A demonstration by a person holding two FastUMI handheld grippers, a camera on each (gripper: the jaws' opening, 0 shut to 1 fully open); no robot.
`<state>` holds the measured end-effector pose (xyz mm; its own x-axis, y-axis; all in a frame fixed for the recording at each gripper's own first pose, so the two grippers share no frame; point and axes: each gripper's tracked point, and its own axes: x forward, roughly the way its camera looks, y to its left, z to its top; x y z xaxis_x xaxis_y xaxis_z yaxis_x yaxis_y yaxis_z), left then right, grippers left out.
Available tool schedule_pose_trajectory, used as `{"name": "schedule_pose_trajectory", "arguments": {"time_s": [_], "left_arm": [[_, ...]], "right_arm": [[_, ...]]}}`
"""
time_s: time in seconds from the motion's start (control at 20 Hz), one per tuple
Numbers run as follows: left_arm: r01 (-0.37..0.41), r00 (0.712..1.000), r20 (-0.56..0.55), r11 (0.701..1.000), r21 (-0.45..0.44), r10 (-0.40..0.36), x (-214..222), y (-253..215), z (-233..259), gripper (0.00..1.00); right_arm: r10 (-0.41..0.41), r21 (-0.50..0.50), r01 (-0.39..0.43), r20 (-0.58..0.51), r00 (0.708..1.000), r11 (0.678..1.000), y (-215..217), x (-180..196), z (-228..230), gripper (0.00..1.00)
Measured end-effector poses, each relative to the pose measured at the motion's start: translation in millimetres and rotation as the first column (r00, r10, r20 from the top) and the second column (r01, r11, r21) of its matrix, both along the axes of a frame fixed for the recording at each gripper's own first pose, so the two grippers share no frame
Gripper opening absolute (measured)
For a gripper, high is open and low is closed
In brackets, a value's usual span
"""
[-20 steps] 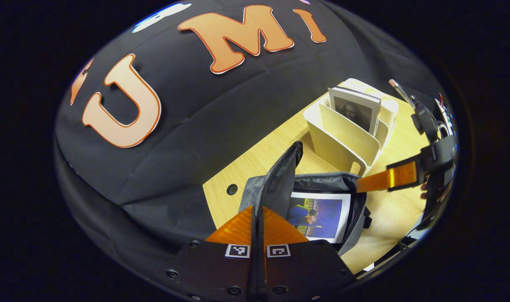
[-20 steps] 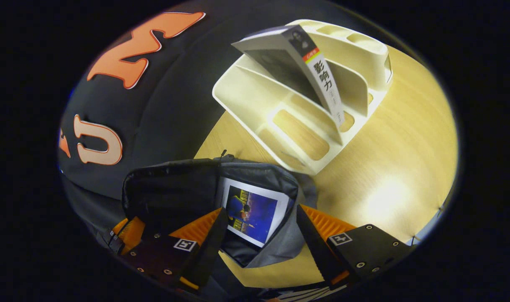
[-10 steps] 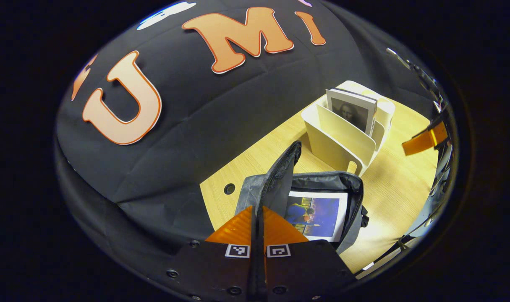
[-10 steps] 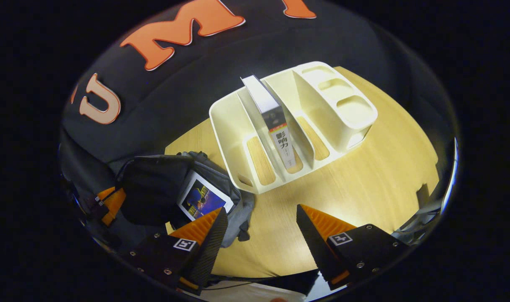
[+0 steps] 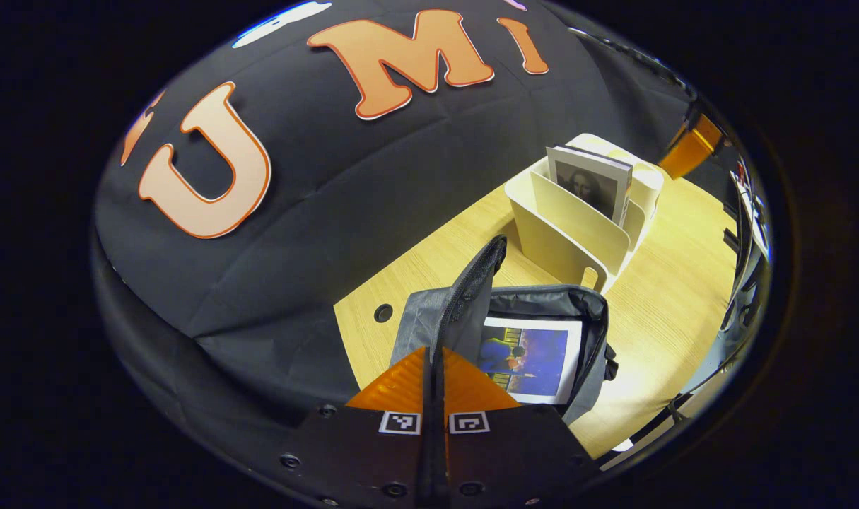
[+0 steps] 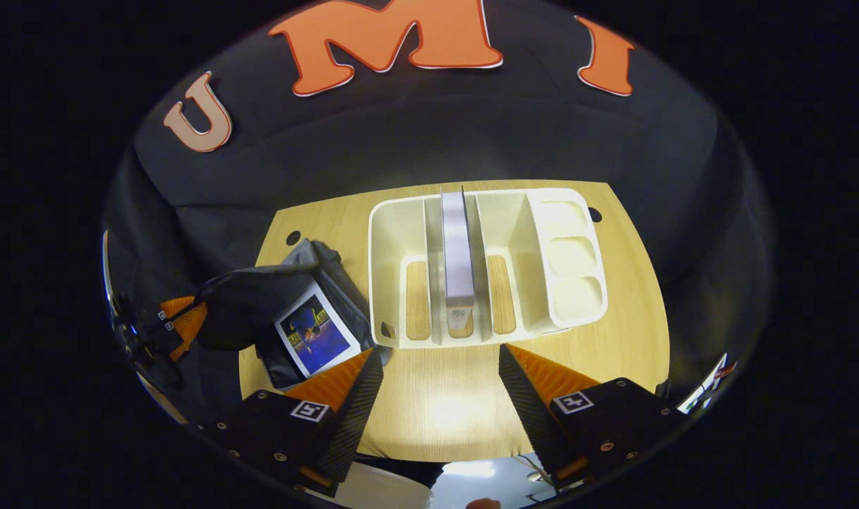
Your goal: Open the schoolbag, grab two books from the bookshelf and put them into the schoolbag.
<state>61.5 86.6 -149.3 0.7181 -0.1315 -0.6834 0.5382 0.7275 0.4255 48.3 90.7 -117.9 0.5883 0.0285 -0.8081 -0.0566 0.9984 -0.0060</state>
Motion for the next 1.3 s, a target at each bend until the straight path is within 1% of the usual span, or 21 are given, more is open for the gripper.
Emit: {"name": "schedule_pose_trajectory", "arguments": {"time_s": [0.2,0.35,0.5,0.7,0.8,0.85,0.9,0.95,1.0,1.05,1.15,1.3], "left_arm": [[0.0,1.0,-0.011,1.0,-0.003,0.0,-4.3,-0.4,-0.4,0.01],[-0.014,1.0,-0.015,1.0,0.003,0.014,-5.9,4.7,-0.4,0.0],[-0.028,0.999,-0.024,1.0,0.007,0.028,-8.4,7.3,-2.1,0.0],[-0.047,0.998,-0.027,0.999,0.015,0.048,-7.4,12.3,-2.9,0.0],[-0.054,0.998,-0.029,0.998,0.014,0.054,-6.0,12.5,-4.1,0.0],[-0.055,0.998,-0.031,0.998,0.014,0.056,-4.9,11.8,-5.0,0.01],[-0.056,0.998,-0.032,0.998,0.014,0.056,-3.7,10.9,-6.1,0.0],[-0.056,0.998,-0.034,0.998,0.014,0.056,-3.8,10.6,-5.8,0.0],[-0.056,0.998,-0.035,0.998,0.014,0.056,-2.8,10.6,-6.7,0.01],[-0.056,0.998,-0.036,0.998,0.013,0.056,-2.6,10.5,-6.3,0.01],[-0.058,0.998,-0.038,0.998,0.011,0.059,-2.9,11.5,-7.9,0.0],[-0.059,0.997,-0.042,0.998,0.0,0.059,-3.2,11.7,-9.9,0.01]], "right_arm": [[0.01,-0.028,-0.01,-0.025,1.0,1.0,-2.1,49.7,-1.5,0.99],[0.01,-0.074,-0.014,-0.059,0.998,0.997,-9.8,81.0,-19.1,0.99],[0.009,-0.067,-0.017,-0.115,0.993,0.998,-9.2,104.7,-42.4,0.99],[-0.019,-0.064,0.008,-0.171,0.985,0.998,-13.0,128.3,-67.6,0.99],[-0.029,-0.077,0.014,-0.188,0.982,0.997,-17.9,133.2,-76.5,0.91],[-0.034,-0.085,0.018,-0.19,0.981,0.996,-20.9,133.4,-75.0,0.82],[-0.038,-0.095,0.02,-0.191,0.981,0.995,-23.5,135.2,-77.2,0.67],[-0.04,-0.1,0.022,-0.19,0.981,0.995,-25.0,136.8,-80.5,0.66],[-0.049,-0.099,0.031,-0.185,0.982,0.995,-24.5,138.6,-84.7,0.57],[-0.052,-0.102,0.034,-0.18,0.982,0.994,-23.5,136.9,-78.2,0.38],[-0.055,-0.102,0.037,-0.176,0.983,0.994,-22.9,133.0,-73.9,0.36],[-0.053,-0.079,0.041,-0.158,0.986,0.996,-17.8,124.8,-57.5,0.35]]}}
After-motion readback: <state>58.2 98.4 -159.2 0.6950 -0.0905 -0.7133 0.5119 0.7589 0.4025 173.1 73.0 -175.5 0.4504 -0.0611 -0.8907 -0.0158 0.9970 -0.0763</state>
